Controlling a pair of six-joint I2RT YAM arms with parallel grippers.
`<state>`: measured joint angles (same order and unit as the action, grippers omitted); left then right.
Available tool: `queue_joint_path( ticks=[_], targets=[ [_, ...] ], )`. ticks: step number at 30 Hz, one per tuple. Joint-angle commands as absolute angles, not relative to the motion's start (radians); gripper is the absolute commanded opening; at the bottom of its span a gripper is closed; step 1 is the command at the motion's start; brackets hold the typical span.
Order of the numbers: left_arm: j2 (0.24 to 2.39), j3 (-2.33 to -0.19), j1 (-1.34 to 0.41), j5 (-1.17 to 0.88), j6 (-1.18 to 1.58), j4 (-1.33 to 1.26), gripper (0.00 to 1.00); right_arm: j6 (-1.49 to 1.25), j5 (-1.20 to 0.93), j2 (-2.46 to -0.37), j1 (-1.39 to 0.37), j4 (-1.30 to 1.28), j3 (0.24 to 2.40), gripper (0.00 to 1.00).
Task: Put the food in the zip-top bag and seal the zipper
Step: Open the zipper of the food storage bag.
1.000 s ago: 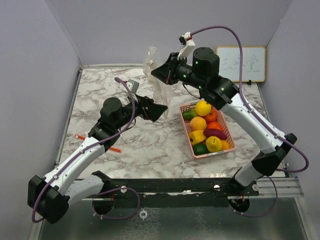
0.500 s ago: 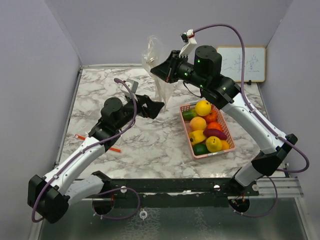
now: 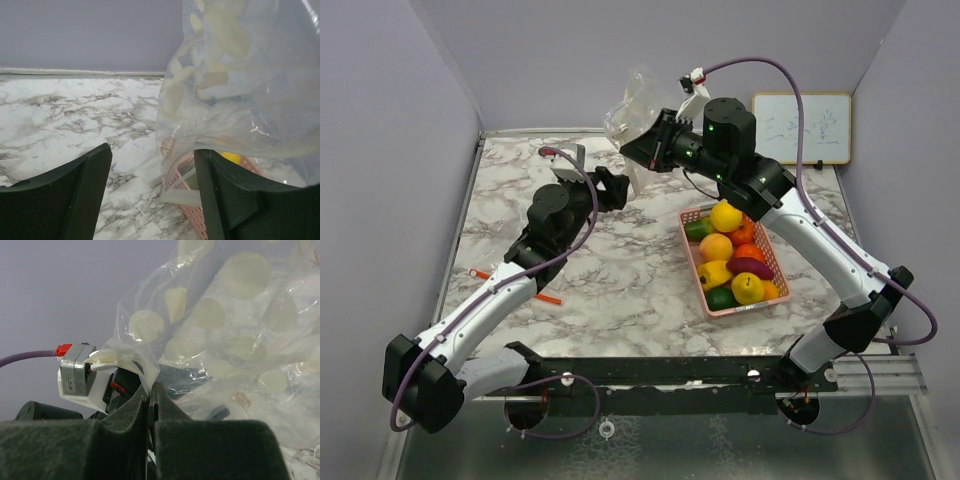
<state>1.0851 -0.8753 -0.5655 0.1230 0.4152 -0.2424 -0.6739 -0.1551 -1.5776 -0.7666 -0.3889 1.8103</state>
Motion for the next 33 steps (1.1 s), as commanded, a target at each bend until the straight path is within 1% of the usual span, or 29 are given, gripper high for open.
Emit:
queue_joint_path(
  ticks=[1,3,5,7,8,10,12,13,14,15,19,24,25,26,27,28,30,31,33],
  targets=[
    [1.113,-0.916,-0.572,0.205,0.408,-0.34,0.77,-0.733,-0.161,-1.55,-0.767,-0.371,1.769,0.02],
    [1.128,-0.921,-0.573,0.18,0.424,-0.362,0.84,-0.745,-0.161,-1.553,-0.767,-0.372,1.769,0.02],
    [1.136,-0.916,-0.574,0.149,0.439,-0.395,0.87,-0.751,-0.151,-1.554,-0.767,-0.376,1.768,0.02],
    [1.137,-0.909,-0.576,0.123,0.45,-0.422,0.87,-0.752,-0.133,-1.552,-0.767,-0.38,1.767,0.02],
    [1.136,-0.904,-0.576,0.112,0.451,-0.429,0.84,-0.753,-0.122,-1.55,-0.767,-0.383,1.767,0.02],
    [1.126,-0.893,-0.577,0.102,0.449,-0.43,0.73,-0.755,-0.096,-1.543,-0.767,-0.387,1.766,0.02],
    [1.113,-0.876,-0.577,0.097,0.446,-0.438,0.55,-0.758,-0.082,-1.537,-0.767,-0.386,1.761,0.02],
    [1.108,-0.87,-0.577,0.088,0.443,-0.446,0.38,-0.763,-0.078,-1.537,-0.767,-0.39,1.762,0.02],
    [1.102,-0.864,-0.577,0.081,0.439,-0.451,0.15,-0.769,-0.067,-1.535,-0.767,-0.396,1.762,0.02],
    [1.095,-0.86,-0.577,0.076,0.44,-0.453,0.0,-0.778,-0.05,-1.535,-0.767,-0.408,1.763,0.02],
    [1.034,-0.83,-0.577,0.057,0.438,-0.45,0.0,-0.784,0.067,-1.532,-0.766,-0.484,1.782,0.02],
    [0.935,-0.814,-0.576,0.134,0.433,-0.301,0.0,-0.742,0.153,-1.538,-0.764,-0.545,1.801,0.03],
    [0.918,-0.812,-0.576,0.137,0.431,-0.277,0.0,-0.732,0.16,-1.543,-0.764,-0.555,1.806,0.1],
    [0.903,-0.812,-0.576,0.141,0.436,-0.251,0.0,-0.717,0.163,-1.549,-0.764,-0.566,1.811,0.23],
    [0.891,-0.815,-0.576,0.144,0.444,-0.226,0.0,-0.697,0.156,-1.55,-0.764,-0.569,1.812,0.41],
    [0.884,-0.82,-0.576,0.154,0.457,-0.196,0.0,-0.668,0.141,-1.55,-0.764,-0.563,1.808,0.63],
    [0.876,-0.828,-0.576,0.182,0.483,-0.14,0.0,-0.608,0.09,-1.54,-0.764,-0.533,1.796,0.95],
    [0.874,-0.829,-0.575,0.194,0.493,-0.117,0.0,-0.58,0.06,-1.53,-0.764,-0.512,1.787,1.0],
    [0.874,-0.828,-0.576,0.223,0.518,-0.084,0.0,-0.55,0.018,-1.517,-0.763,-0.492,1.778,1.0]
  ],
)
